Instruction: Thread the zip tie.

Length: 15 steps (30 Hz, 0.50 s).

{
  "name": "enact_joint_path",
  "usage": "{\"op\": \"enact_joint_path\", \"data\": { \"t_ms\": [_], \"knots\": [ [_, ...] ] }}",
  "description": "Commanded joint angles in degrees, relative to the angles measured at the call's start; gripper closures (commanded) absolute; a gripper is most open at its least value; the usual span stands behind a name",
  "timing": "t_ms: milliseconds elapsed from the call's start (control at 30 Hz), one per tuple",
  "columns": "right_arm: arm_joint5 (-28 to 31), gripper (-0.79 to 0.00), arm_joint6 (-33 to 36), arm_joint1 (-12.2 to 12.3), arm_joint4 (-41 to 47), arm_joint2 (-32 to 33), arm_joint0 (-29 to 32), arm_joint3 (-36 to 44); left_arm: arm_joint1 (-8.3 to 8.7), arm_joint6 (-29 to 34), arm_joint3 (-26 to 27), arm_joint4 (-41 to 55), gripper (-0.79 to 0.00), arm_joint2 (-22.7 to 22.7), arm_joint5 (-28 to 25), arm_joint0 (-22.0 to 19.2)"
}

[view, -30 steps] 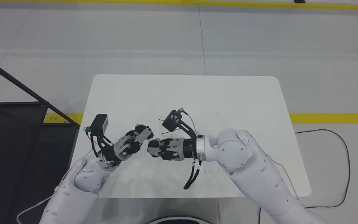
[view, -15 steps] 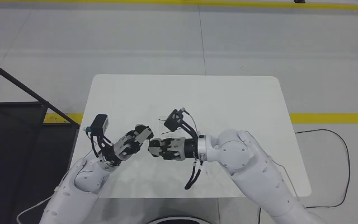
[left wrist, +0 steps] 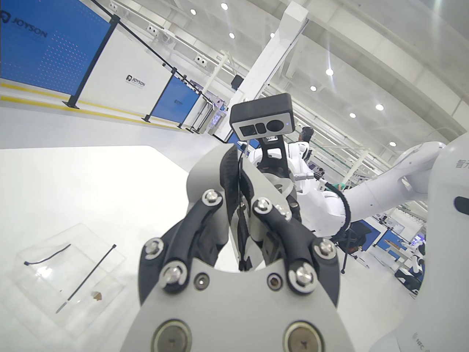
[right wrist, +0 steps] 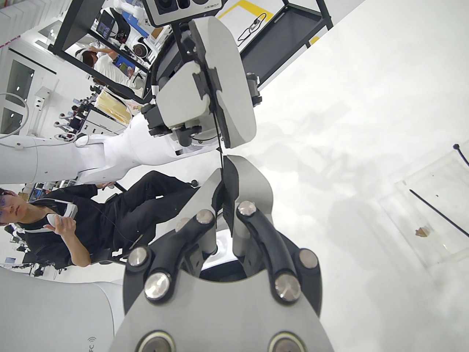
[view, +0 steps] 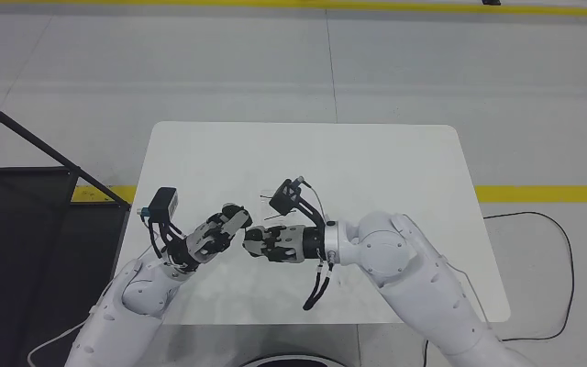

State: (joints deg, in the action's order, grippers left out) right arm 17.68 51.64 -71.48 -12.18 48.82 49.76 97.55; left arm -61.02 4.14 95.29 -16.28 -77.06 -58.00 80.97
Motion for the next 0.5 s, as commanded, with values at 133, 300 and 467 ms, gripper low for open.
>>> {"op": "enact_joint_path", "data": {
  "t_ms": [133,300,467],
  "knots": [
    [0.1,0.000,0.1,0.0,0.1,0.0,0.0,-0.1,-0.01,0.0,0.0,0.0,-0.055,0.0,0.0,0.0],
    [0.0,0.000,0.3,0.0,0.0,-0.1,-0.1,-0.1,-0.05,-0.2,0.0,-0.1,-0.102,-0.1,0.0,0.0],
    [-0.1,0.000,0.3,0.0,0.0,-0.1,-0.2,-0.1,-0.07,-0.3,0.0,-0.2,-0.089,0.0,0.0,0.0]
  ]
}}
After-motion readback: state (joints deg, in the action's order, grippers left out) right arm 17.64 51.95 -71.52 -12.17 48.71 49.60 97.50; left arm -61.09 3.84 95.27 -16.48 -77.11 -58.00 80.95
